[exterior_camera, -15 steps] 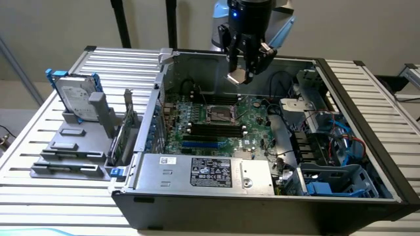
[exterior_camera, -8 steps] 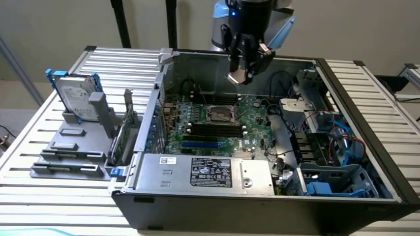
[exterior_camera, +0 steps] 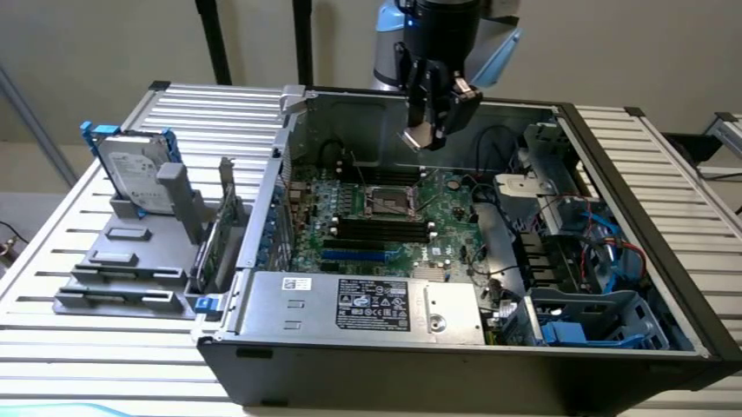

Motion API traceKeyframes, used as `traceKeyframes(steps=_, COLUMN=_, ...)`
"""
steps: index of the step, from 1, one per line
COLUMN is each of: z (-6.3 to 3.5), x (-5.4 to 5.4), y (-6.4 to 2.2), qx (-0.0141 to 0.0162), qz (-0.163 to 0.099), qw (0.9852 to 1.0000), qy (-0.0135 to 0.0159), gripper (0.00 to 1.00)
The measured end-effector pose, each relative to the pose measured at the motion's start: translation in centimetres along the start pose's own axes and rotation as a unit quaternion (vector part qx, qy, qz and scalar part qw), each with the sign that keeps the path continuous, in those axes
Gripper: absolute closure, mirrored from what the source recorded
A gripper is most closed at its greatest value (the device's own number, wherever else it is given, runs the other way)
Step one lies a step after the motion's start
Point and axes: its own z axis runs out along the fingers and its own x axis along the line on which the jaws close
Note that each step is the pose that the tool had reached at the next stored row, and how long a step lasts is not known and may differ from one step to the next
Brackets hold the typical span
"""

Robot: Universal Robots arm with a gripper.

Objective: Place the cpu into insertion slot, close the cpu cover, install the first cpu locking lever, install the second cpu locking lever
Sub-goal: 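Place the cpu into insertion slot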

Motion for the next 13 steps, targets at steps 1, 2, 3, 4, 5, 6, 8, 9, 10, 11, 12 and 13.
traceKeyframes(steps=1, z=0.00, x=0.00, y=0.00, qx=0.0000, qz=0.006, qw=1.0000, qy=-0.0004, gripper=0.46)
traceKeyframes(steps=2, z=0.00, x=0.00, y=0.00, qx=0.0000, qz=0.012, qw=0.9999, qy=-0.0008, gripper=0.46)
traceKeyframes(steps=3, z=0.00, x=0.00, y=-0.01, qx=0.0000, qz=0.018, qw=0.9998, qy=-0.0011, gripper=0.46)
traceKeyframes(steps=4, z=0.00, x=0.00, y=-0.01, qx=0.0001, qz=0.023, qw=0.9997, qy=-0.0015, gripper=0.46)
traceKeyframes(steps=5, z=0.00, x=0.01, y=-0.01, qx=0.0001, qz=0.029, qw=0.9996, qy=-0.0018, gripper=0.46)
traceKeyframes(steps=6, z=0.00, x=0.01, y=-0.01, qx=0.0002, qz=0.035, qw=0.9994, qy=-0.0021, gripper=0.46)
traceKeyframes(steps=8, z=0.00, x=0.01, y=-0.02, qx=0.0003, qz=0.046, qw=0.9989, qy=-0.0026, gripper=0.46)
traceKeyframes(steps=9, z=0.01, x=0.01, y=-0.02, qx=0.0003, qz=0.052, qw=0.9986, qy=-0.0030, gripper=0.46)
traceKeyframes(steps=10, z=0.02, x=0.01, y=-0.02, qx=0.0004, qz=0.059, qw=0.9983, qy=-0.0035, gripper=0.46)
traceKeyframes(steps=11, z=0.03, x=0.01, y=-0.02, qx=0.0005, qz=0.065, qw=0.9979, qy=-0.0039, gripper=0.46)
traceKeyframes(steps=12, z=0.05, x=0.01, y=-0.02, qx=0.0006, qz=0.072, qw=0.9974, qy=-0.0044, gripper=0.46)
traceKeyframes(steps=13, z=0.06, x=0.01, y=-0.03, qx=0.0007, qz=0.078, qw=0.9969, qy=-0.0049, gripper=0.46)
